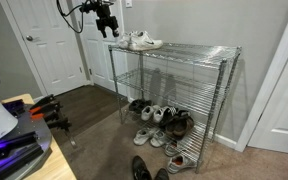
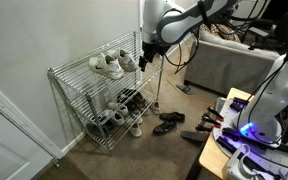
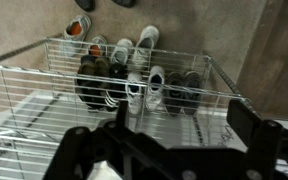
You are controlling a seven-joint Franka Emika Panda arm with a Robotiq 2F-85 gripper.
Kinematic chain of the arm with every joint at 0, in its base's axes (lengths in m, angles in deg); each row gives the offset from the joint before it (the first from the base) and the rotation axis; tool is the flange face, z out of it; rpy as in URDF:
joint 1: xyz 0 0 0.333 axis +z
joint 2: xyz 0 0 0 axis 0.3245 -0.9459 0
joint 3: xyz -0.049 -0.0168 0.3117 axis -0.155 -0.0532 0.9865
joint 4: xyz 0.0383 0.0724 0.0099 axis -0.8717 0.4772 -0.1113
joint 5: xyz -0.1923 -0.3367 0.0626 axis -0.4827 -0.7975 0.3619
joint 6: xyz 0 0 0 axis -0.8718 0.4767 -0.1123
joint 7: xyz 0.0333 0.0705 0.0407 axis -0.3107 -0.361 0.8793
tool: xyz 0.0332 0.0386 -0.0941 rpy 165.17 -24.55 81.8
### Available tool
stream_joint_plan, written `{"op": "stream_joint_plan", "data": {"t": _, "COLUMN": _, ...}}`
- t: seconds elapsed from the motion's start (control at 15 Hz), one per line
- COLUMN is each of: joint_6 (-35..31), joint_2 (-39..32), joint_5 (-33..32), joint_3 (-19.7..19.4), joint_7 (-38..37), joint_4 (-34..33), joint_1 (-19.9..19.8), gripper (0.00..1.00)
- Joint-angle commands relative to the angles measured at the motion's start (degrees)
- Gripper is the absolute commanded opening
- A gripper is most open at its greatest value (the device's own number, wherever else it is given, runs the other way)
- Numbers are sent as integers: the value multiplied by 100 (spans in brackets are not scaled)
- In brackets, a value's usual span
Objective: Shift the sneakers to the rack below them
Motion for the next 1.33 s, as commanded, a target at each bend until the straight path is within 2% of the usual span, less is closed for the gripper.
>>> {"op": "stream_joint_plan", "data": {"t": 0.0, "joint_6": -314, "joint_2": -291, "joint_5": -298, "joint_3": 129, "joint_7": 116, "joint_4": -490, "joint_1": 332, "gripper": 100}}
{"op": "stream_joint_plan", "data": {"t": 0.13, "joint_6": -467, "joint_2": -440, "joint_5": -343, "joint_3": 141, "joint_7": 176, "joint_4": -714, "joint_1": 451, "gripper": 100}}
{"op": "stream_joint_plan", "data": {"t": 0.33, "joint_6": -1319, "joint_2": -769, "joint_5": -362, "joint_3": 63, "joint_7": 150, "joint_4": -1076, "joint_1": 508, "gripper": 100}}
{"op": "stream_joint_plan", "data": {"t": 0.47, "joint_6": -1875, "joint_2": -1043, "joint_5": -695, "joint_3": -112, "joint_7": -44, "joint_4": -1357, "joint_1": 622, "gripper": 100}}
{"op": "stream_joint_plan", "data": {"t": 0.67, "joint_6": -2227, "joint_2": -1322, "joint_5": -1098, "joint_3": -459, "joint_7": -173, "joint_4": -1641, "joint_1": 801, "gripper": 100}}
{"op": "stream_joint_plan", "data": {"t": 1.0, "joint_6": -2075, "joint_2": -1898, "joint_5": -1183, "joint_3": -920, "joint_7": -227, "joint_4": -2402, "joint_1": 981, "gripper": 100}}
{"op": "stream_joint_plan", "data": {"t": 1.27, "joint_6": -1491, "joint_2": -2363, "joint_5": -918, "joint_3": -1066, "joint_7": -192, "joint_4": -2954, "joint_1": 913, "gripper": 100}}
